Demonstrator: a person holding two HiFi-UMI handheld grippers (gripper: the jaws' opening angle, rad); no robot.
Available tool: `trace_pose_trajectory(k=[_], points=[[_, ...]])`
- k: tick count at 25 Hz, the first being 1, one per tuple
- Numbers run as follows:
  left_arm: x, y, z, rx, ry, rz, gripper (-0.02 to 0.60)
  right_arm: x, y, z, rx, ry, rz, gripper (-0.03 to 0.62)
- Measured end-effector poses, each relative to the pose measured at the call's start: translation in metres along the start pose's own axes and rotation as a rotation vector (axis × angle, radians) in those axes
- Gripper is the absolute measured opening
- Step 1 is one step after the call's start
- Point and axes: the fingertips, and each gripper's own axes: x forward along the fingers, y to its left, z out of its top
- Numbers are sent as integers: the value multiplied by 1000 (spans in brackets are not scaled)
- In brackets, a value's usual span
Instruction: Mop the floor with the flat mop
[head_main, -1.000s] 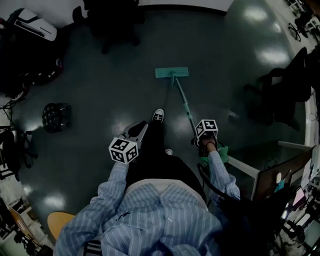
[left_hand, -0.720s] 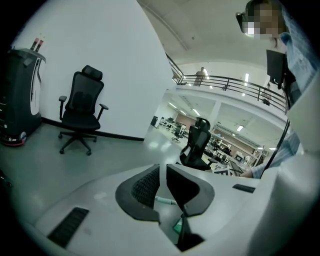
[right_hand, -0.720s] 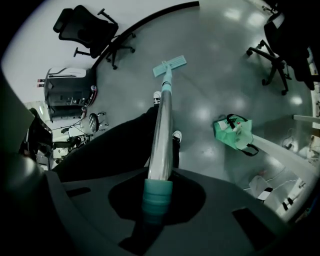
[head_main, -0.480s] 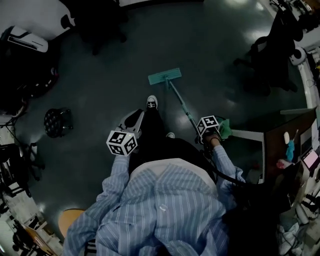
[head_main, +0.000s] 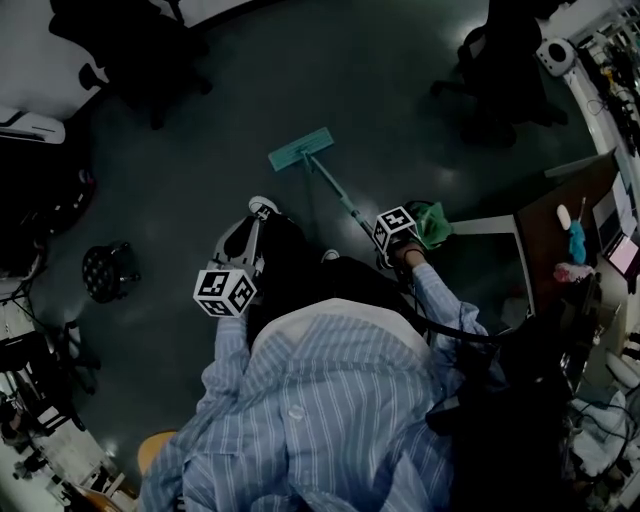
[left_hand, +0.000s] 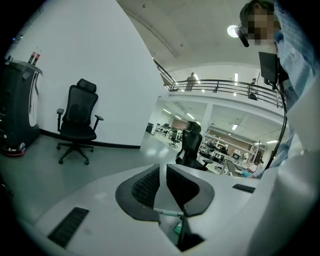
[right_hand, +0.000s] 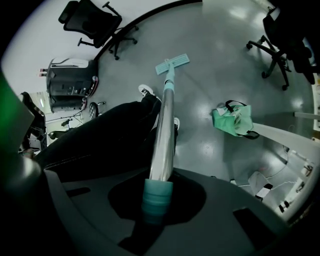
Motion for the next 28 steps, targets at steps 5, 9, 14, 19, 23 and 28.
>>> trace_pose_trajectory(k=[5, 9, 14, 19, 23, 28], points=[[-1, -5, -3, 30, 12, -11, 44, 2, 2, -1, -12, 12, 6, 34], [2, 0, 0, 18, 8, -11, 44, 1, 2, -2, -3, 8, 14, 34], [11, 4, 0, 26, 28, -38, 44, 0, 7, 2, 1, 10, 15, 34], [23, 7, 1, 42, 48, -53, 44, -4, 5, 5, 5, 13, 19, 34], [32, 9, 6, 26, 55, -46, 44, -13, 0, 2, 6, 25, 17, 34], [41, 23, 9, 7, 49, -33, 44, -15, 0, 3, 12, 38, 16, 34]])
